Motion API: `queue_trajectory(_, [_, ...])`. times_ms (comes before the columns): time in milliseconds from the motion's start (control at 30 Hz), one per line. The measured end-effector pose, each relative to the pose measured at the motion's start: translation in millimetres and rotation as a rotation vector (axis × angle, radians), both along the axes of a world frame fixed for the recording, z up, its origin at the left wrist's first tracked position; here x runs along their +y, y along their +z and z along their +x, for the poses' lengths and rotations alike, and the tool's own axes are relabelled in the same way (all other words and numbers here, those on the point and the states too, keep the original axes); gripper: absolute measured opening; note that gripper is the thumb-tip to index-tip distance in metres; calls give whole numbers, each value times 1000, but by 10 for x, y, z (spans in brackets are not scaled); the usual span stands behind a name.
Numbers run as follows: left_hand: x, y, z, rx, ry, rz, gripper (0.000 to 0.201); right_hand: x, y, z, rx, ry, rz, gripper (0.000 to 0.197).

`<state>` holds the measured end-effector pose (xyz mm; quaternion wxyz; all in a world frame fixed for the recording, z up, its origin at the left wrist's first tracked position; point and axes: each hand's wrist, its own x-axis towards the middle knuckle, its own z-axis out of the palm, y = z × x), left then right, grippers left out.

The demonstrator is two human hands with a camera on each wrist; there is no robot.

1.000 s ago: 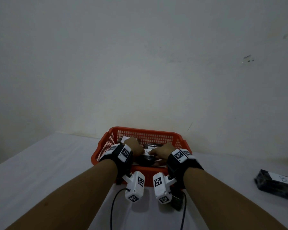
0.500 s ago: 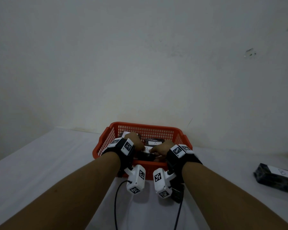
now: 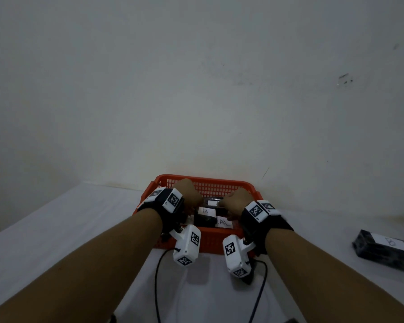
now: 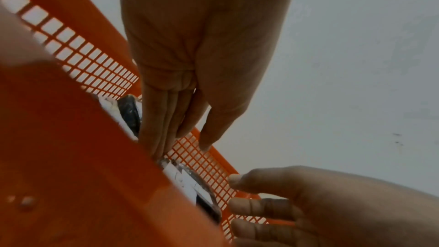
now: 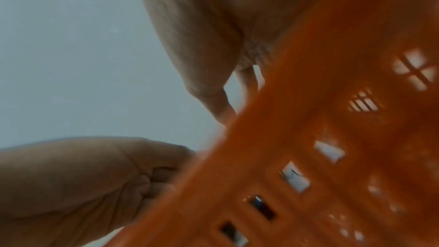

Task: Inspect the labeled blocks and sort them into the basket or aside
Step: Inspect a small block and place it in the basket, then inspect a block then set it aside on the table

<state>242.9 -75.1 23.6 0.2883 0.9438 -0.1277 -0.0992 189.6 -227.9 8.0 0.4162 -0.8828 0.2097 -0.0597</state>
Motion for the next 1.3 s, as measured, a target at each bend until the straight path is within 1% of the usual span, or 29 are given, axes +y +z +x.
queue_trajectory(67, [80,92,-47,-20,-23,-35,18,36,105,-133,-67,14,-54,28])
queue_trajectory(167, [283,232,-147,-139,-64,-40,27,115,239,-352,-147,63,-122,23])
queue_trajectory(233, [446,314,-268,-199,-74,-47,30,202,312,-522,-195,111,-154,31])
queue_trajectory(333, [697,428,-552,-263,-105,-12,34,386,389,-778,-250,201,-114,41])
queue_trajectory(500, [1199,493,-1042,-316,-140,28,23,811,413,-1243,-295,338,-140,46])
queue_trajectory(567, [1427,446,-1200,-289,-170,38,26,986,388,-1412,-291,402,-95,50])
queue_trajectory(667, [1762,322,-1396,-234,-211,115,32,1246,302,-1598,-228,501,-64,59])
queue_trajectory(867, [2258,89,-1703,-63,-220,249,43,1690,-21,-1749,-78,618,-133,72])
queue_trajectory(1000, [2489,-92,-1782,85,-261,273,65,1922,-161,-1811,37,658,-146,82])
queue_trajectory(1067, [2541,-184,-1815,105,-284,291,73,2037,-212,-1827,106,678,-172,85])
queue_trajectory(1133, [2537,-244,-1867,93,-300,316,76,2139,-265,-1825,150,698,-199,79])
queue_trajectory(1200, [2528,-287,-1893,66,-287,294,76,2218,-313,-1821,155,698,-214,73])
queue_trajectory(1300, [2545,-317,-1880,35,-272,273,75,2270,-362,-1810,124,671,-207,74])
